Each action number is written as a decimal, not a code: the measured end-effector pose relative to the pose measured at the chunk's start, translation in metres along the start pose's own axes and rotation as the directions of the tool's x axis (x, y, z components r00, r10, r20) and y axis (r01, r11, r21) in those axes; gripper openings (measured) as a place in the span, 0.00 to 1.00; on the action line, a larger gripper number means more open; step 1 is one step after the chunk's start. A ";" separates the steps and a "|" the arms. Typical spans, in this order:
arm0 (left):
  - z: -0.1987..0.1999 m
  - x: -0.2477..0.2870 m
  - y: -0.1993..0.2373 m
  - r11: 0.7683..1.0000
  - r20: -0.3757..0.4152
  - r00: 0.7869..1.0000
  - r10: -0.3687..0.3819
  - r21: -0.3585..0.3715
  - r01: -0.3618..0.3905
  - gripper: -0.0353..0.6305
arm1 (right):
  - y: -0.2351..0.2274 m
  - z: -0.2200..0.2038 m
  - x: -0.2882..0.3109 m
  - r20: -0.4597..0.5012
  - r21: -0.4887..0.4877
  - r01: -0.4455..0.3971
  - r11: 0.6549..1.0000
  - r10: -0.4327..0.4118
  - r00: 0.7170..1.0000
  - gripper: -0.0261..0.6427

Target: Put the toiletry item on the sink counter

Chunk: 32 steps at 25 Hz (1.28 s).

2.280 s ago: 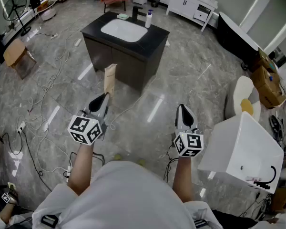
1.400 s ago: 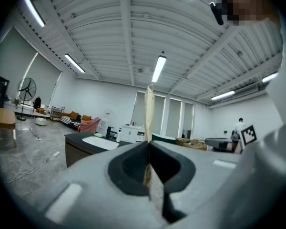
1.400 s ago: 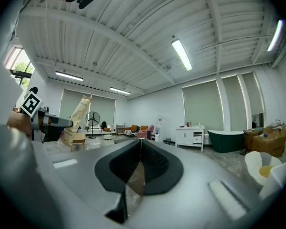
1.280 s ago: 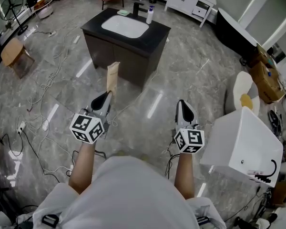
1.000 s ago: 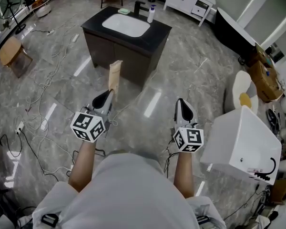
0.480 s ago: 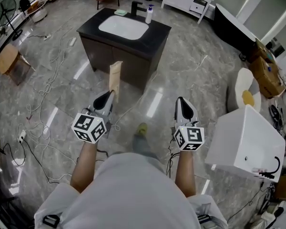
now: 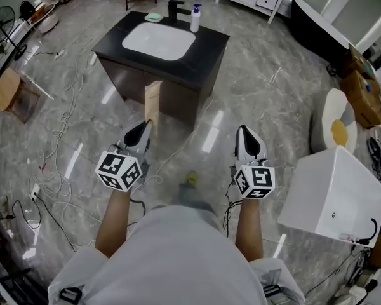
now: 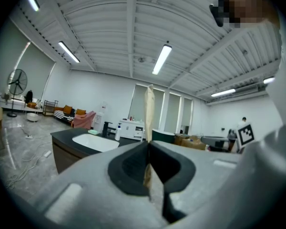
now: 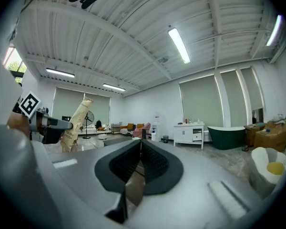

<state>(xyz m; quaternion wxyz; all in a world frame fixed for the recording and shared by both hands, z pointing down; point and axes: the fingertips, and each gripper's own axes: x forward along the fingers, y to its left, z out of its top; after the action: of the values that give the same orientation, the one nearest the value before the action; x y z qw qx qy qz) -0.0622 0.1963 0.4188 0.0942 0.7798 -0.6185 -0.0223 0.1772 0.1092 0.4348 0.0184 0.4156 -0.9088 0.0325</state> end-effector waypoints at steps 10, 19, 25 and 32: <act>0.029 0.142 0.042 1.000 -0.014 1.000 0.022 0.002 -0.022 0.05 | -0.082 0.015 0.126 -0.010 0.012 -0.039 0.999 0.039 0.999 0.04; 0.049 0.215 0.060 0.999 -0.008 0.999 0.032 0.029 -0.032 0.05 | -0.124 0.021 0.190 -0.006 0.019 -0.062 0.998 0.062 0.998 0.04; 0.055 0.258 0.079 0.999 -0.011 1.000 0.010 0.033 -0.010 0.05 | -0.143 0.024 0.225 -0.004 0.012 -0.050 0.999 0.050 0.999 0.04; 0.058 0.313 0.109 0.998 -0.018 0.998 -0.052 0.034 0.053 0.05 | -0.163 0.025 0.274 0.004 0.003 0.002 1.000 -0.002 1.000 0.04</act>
<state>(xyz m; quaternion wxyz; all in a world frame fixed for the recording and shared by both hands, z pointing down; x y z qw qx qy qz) -0.1022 -0.1378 0.4067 0.0855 0.7974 -0.5973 -0.0072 0.1213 -0.2051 0.4331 0.0161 0.4164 -0.9084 0.0333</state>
